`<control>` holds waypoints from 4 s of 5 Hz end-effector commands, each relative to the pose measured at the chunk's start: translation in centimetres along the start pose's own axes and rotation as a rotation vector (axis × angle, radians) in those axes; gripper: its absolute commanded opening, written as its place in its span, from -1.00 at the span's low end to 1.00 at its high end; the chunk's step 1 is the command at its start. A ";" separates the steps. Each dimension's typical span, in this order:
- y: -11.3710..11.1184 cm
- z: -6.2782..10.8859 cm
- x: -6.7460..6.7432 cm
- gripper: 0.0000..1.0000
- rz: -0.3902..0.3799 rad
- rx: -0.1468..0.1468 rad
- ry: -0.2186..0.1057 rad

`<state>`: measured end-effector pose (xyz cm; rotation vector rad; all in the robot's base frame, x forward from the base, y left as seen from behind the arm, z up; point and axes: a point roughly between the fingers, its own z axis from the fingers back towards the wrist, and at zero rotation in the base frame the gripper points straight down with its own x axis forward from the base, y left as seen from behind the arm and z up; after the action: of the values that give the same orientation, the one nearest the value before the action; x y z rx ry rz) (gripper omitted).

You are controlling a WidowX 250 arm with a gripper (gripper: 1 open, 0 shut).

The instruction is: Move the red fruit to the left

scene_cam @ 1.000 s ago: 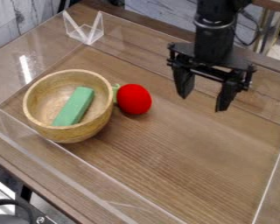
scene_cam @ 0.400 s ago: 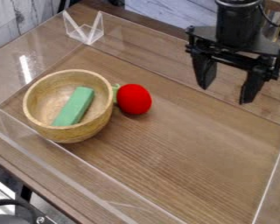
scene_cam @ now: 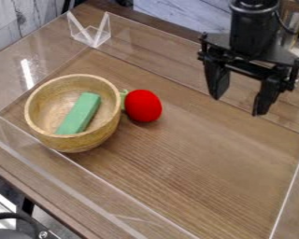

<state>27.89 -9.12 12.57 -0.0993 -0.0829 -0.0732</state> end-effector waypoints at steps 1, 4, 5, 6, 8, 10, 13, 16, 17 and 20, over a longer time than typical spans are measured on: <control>1.3 -0.5 0.3 1.00 0.004 0.004 -0.026; 1.2 -1.8 3.0 1.00 0.015 0.010 0.003; 1.0 -2.5 3.8 1.00 0.029 0.015 0.023; 1.6 -3.7 3.5 1.00 0.049 0.017 0.052; 3.7 -3.8 3.2 1.00 0.136 0.035 0.054; 2.6 -5.4 2.6 1.00 0.121 0.046 0.099; 12.6 -4.8 0.4 1.00 0.229 0.076 -0.023; 17.1 -4.6 1.0 1.00 0.188 0.072 -0.083; 16.9 -5.3 1.4 -1.00 0.203 0.074 -0.088; 16.7 -5.1 0.2 -1.00 0.177 0.061 -0.095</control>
<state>29.20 6.49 4.08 -0.0625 -0.1053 0.1150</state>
